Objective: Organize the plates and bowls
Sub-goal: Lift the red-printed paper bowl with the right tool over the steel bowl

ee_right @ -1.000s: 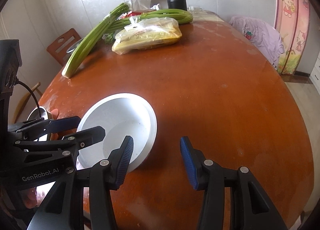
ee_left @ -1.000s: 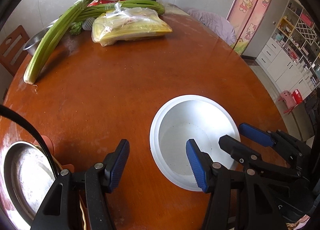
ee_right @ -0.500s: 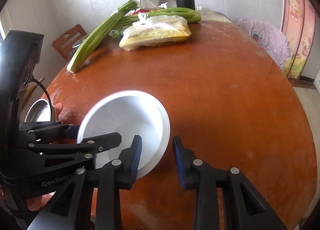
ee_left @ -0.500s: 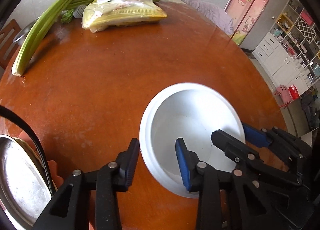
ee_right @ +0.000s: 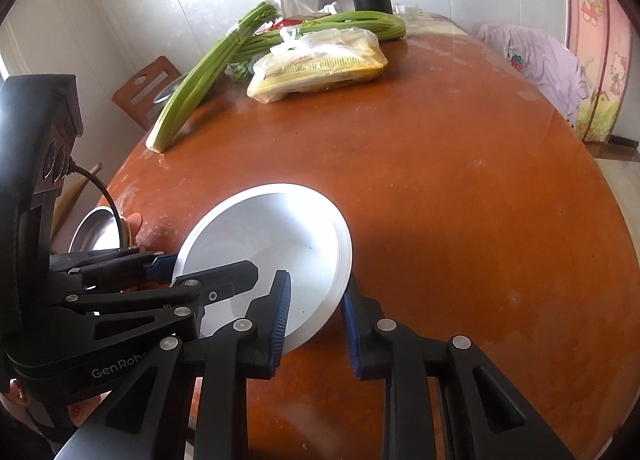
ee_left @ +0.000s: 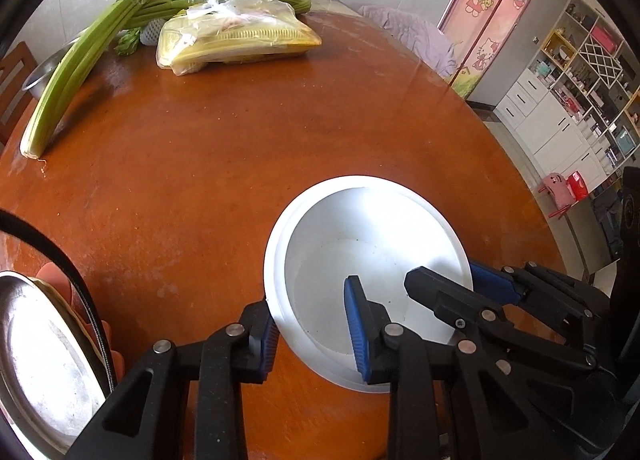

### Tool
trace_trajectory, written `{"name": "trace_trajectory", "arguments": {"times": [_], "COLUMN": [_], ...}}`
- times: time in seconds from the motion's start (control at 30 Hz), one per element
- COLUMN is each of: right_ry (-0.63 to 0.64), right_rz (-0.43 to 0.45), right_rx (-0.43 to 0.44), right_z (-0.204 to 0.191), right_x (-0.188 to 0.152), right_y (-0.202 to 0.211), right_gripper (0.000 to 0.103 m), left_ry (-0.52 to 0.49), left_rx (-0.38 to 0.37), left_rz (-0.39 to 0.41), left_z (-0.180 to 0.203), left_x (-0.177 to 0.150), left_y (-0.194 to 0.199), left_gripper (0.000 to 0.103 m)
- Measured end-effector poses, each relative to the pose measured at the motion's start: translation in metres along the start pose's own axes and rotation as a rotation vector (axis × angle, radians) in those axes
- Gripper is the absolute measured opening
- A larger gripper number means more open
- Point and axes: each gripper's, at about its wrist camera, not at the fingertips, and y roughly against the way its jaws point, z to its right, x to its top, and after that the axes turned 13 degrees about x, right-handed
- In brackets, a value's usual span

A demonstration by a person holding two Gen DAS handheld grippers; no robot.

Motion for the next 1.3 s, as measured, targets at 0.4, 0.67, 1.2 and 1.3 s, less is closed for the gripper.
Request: {"name": "trace_trajectory", "arguments": {"times": [0.4, 0.67, 1.2, 1.3], "right_ry": [0.028, 0.057, 0.110, 0.119], "right_rz": [0.037, 0.070, 0.128, 0.133], "right_rx": [0.007, -0.001, 0.005, 0.008], "right_z": [-0.014, -0.030, -0.065, -0.071], "right_x": [-0.001, -0.006, -0.021, -0.026], "right_y": [0.020, 0.040, 0.078, 0.085], "right_gripper": [0.027, 0.027, 0.027, 0.027], "left_ry": [0.005, 0.005, 0.001, 0.005], "left_rx": [-0.008, -0.011, 0.000, 0.001], "left_rz": [0.052, 0.093, 0.185, 0.192], "left_z": [-0.004, -0.006, -0.008, -0.009], "left_x": [-0.003, -0.009, -0.035, -0.042], "left_y": [0.024, 0.047, 0.099, 0.107], "left_gripper": [0.030, 0.030, 0.030, 0.030]}}
